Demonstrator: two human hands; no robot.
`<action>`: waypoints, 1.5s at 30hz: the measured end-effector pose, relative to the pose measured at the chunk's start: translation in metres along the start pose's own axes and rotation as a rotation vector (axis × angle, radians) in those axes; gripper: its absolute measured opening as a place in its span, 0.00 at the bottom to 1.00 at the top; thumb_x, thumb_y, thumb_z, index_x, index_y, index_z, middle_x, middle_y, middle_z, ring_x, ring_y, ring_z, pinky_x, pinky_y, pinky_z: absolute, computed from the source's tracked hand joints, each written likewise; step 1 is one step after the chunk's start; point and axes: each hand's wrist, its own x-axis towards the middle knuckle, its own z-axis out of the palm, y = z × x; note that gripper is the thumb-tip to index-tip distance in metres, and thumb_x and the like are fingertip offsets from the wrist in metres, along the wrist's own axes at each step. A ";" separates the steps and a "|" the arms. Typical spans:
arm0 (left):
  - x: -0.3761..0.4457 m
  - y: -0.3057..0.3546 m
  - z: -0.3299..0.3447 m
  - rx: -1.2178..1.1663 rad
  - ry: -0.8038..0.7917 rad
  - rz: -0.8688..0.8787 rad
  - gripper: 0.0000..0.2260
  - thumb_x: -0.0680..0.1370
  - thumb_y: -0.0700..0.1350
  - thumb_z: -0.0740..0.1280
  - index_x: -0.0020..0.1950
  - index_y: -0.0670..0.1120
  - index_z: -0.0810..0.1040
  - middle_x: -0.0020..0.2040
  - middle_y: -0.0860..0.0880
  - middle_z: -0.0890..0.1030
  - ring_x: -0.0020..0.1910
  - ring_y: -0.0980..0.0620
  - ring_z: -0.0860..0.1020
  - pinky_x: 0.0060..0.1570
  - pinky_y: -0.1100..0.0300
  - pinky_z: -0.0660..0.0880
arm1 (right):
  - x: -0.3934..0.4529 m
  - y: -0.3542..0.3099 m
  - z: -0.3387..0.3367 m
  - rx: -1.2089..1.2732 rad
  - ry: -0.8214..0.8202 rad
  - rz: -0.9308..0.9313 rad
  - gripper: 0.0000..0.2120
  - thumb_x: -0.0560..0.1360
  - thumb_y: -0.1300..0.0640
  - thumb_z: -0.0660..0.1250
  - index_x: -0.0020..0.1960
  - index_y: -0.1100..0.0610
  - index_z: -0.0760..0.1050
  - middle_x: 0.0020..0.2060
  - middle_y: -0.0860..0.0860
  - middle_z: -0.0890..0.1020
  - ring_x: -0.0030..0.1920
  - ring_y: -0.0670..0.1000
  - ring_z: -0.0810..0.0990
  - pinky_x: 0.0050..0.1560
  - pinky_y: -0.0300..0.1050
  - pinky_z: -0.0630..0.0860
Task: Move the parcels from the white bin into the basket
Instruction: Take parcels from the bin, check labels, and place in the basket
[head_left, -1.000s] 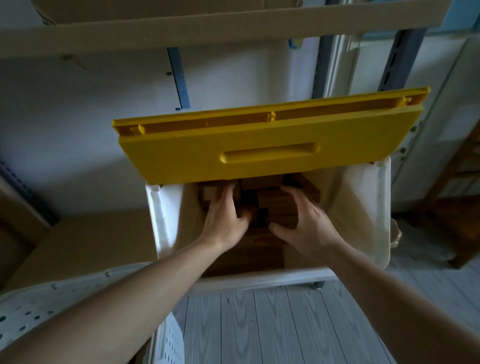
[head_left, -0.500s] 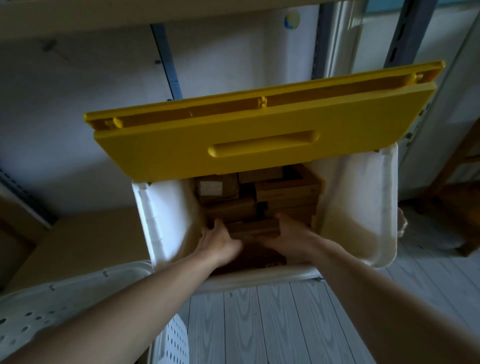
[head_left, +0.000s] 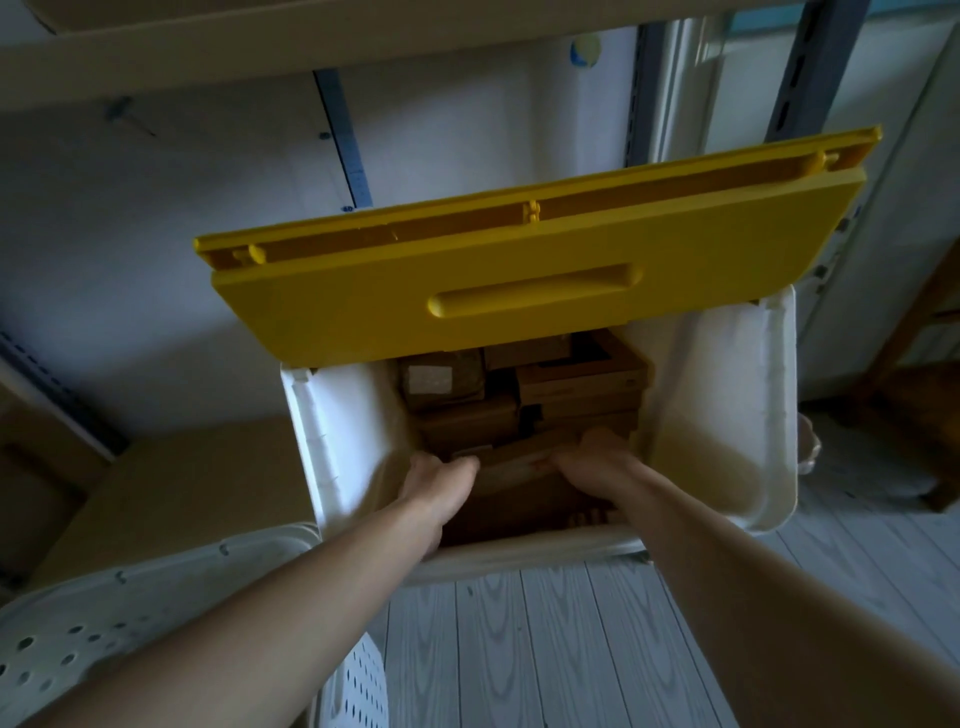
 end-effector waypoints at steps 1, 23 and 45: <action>-0.001 0.000 0.000 0.002 0.014 0.015 0.28 0.77 0.52 0.68 0.75 0.44 0.66 0.67 0.43 0.76 0.64 0.41 0.76 0.63 0.50 0.74 | -0.001 0.000 -0.005 0.017 0.033 -0.006 0.11 0.81 0.49 0.66 0.51 0.58 0.77 0.45 0.52 0.80 0.44 0.51 0.79 0.39 0.42 0.75; -0.127 -0.027 -0.098 0.105 0.007 0.787 0.37 0.69 0.70 0.71 0.73 0.57 0.65 0.61 0.58 0.79 0.62 0.58 0.78 0.64 0.52 0.76 | -0.114 -0.001 -0.058 0.720 -0.253 -0.219 0.42 0.63 0.49 0.83 0.73 0.54 0.72 0.57 0.61 0.85 0.48 0.58 0.87 0.39 0.51 0.83; -0.132 -0.070 -0.287 -0.378 0.382 0.773 0.17 0.78 0.54 0.63 0.63 0.46 0.77 0.51 0.47 0.84 0.51 0.49 0.83 0.50 0.56 0.78 | -0.154 -0.162 0.101 0.744 -0.291 -0.666 0.40 0.64 0.43 0.79 0.63 0.69 0.70 0.52 0.61 0.86 0.50 0.62 0.87 0.37 0.52 0.84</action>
